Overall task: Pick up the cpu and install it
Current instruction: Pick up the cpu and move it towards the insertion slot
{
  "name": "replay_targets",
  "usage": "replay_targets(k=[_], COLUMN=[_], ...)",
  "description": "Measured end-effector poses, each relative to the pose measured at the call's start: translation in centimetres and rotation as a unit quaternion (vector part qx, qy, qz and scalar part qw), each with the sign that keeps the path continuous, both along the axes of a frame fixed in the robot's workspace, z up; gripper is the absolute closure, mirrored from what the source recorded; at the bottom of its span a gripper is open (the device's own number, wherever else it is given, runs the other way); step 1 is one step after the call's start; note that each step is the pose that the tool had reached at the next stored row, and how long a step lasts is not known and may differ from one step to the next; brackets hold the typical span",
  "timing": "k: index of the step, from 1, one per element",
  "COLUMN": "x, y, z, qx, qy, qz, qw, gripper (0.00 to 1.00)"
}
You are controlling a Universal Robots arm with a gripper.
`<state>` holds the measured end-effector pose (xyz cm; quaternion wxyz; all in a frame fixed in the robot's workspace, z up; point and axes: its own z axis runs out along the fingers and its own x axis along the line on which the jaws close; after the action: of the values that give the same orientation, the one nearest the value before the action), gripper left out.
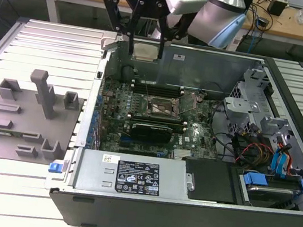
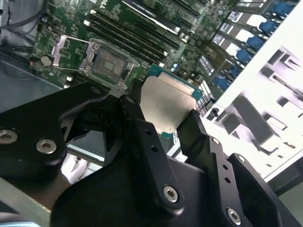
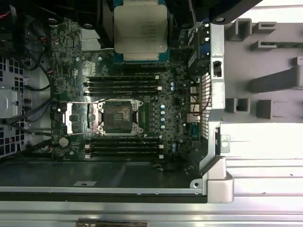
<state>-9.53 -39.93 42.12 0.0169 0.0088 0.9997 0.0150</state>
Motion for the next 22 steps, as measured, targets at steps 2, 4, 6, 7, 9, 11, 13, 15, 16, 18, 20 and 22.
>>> replay_targets(k=[2,4,6,7,9,11,13,15,16,18,20,22], x=[0.67,1.33,1.61,1.62,1.64,1.69,1.72,1.72,1.73,1.74,1.75,1.78], y=[0.0,0.0,0.0,-0.01,0.0,0.0,0.0,0.0,0.0,0.0,0.0,0.0], z=[0.0,0.0,0.01,0.01,-0.01,-0.15,-0.36,-0.48,-0.54,-0.67,-0.79,-0.92], qx=[0.0,0.0,-0.0001,0.0,0.0001,-0.0001,0.0,0.0,0.0,0.0,0.0,0.0], qy=[0.0001,0.0001,0.0001,0.0001,0.0,0.0002,0.0002,0.0002,0.0002,0.0003,0.0003,0.0004], qz=[0.0,0.0,0.0,0.0,0.0,0.0,0.0,0.0,0.0,0.0,0.0,0.0], qw=[1.0,1.0,1.0,1.0,1.0,1.0,1.0,1.0,1.0,1.0,1.0,1.0], gripper=[0.45,0.45,0.45,0.45,0.45,0.45,0.45,0.45,0.45,0.45,0.45,0.45])
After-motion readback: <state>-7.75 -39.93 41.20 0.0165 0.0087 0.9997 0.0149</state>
